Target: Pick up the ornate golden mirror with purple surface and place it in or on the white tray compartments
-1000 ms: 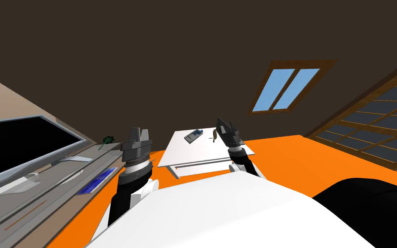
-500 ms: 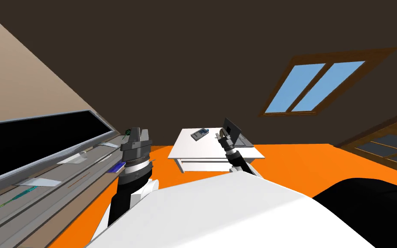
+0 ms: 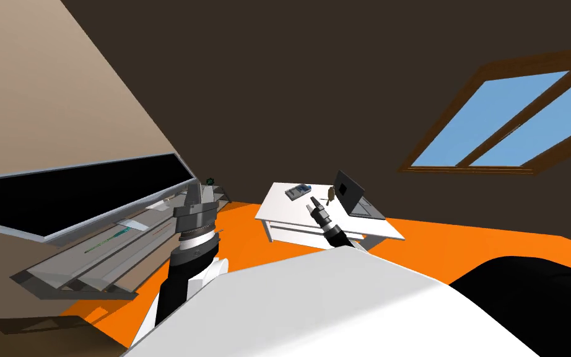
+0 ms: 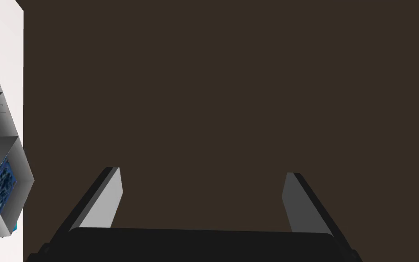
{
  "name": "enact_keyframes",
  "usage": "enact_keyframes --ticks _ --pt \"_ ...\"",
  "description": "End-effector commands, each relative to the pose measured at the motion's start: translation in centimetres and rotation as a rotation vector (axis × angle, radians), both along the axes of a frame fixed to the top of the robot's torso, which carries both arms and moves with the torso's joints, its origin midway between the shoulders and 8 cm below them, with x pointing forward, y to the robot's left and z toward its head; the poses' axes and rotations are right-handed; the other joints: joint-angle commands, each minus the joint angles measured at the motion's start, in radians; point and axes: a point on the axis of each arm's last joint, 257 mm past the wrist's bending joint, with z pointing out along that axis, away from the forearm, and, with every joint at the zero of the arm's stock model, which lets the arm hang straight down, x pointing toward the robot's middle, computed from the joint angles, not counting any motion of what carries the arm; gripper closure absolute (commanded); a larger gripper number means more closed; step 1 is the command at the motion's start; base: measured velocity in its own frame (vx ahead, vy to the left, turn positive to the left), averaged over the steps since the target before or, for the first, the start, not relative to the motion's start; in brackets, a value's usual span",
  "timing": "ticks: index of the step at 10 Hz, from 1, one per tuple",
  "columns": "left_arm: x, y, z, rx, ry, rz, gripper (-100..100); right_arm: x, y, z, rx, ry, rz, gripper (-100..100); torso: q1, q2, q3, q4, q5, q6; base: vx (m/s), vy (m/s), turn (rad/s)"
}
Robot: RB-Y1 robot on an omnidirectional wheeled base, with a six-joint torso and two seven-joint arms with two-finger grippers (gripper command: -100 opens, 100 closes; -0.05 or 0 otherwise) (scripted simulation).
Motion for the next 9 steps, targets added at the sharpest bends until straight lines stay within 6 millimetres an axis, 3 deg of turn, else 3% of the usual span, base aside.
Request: enact_keyframes --ticks 1,2,3,4,5,6,7,8,9 --pt "0.0 0.0 0.0 0.0 0.0 0.0 0 0.1 -1.0 -1.9 -0.022 0.052 0.009 -100 0.0 0.0 0.0 0.0 0.0 0.0 -0.034 0.054 0.119" --pt "0.0 0.0 0.0 0.0 0.0 0.0 0 -0.1 -1.1 -4.6 -0.044 0.121 0.023 -100 -0.002 -0.001 0.0 0.0 0.0 0.001 -0.022 0.053 0.202" --pt "0.0 0.0 0.0 0.0 0.0 0.0 0 -0.1 -1.2 -4.8 -0.05 0.125 0.024 -100 -0.002 -0.001 -0.001 0.0 0.0 0.0 -0.014 0.035 0.113" --pt "0.0 0.0 0.0 0.0 0.0 0.0 0 -0.5 -1.4 -7.1 -0.079 0.184 0.042 -100 -0.003 -0.002 -0.001 0.0 0.0 0.001 -0.018 0.039 0.189" --pt "0.0 0.0 0.0 0.0 0.0 0.0 0 -0.5 -1.6 -7.8 -0.083 0.198 0.038 -100 -0.003 -0.002 -0.001 0.0 -0.001 0.0 -0.017 0.034 0.114" --pt "0.0 0.0 0.0 0.0 0.0 0.0 0 -1.0 -2.1 -10.2 -0.117 0.261 0.052 -100 -0.003 -0.002 -0.001 0.0 -0.001 0.001 -0.013 0.043 0.214" --pt "0.0 0.0 0.0 0.0 0.0 0.0 0 -1.1 -2.3 -10.7 -0.119 0.271 0.049 -100 -0.003 -0.002 -0.001 0.0 -0.001 0.0 -0.011 0.032 0.124" --pt "0.0 0.0 0.0 0.0 0.0 0.0 0 -1.6 -2.8 -12.8 -0.155 0.328 0.063 -100 -0.004 -0.002 -0.001 0.0 -0.001 0.001 -0.008 0.036 0.199" --pt "0.0 0.0 0.0 0.0 0.0 0.0 0 -1.7 -3.2 -13.6 -0.16 0.343 0.057 -100 -0.004 -0.002 -0.001 0.0 -0.001 0.001 -0.006 0.031 0.098"
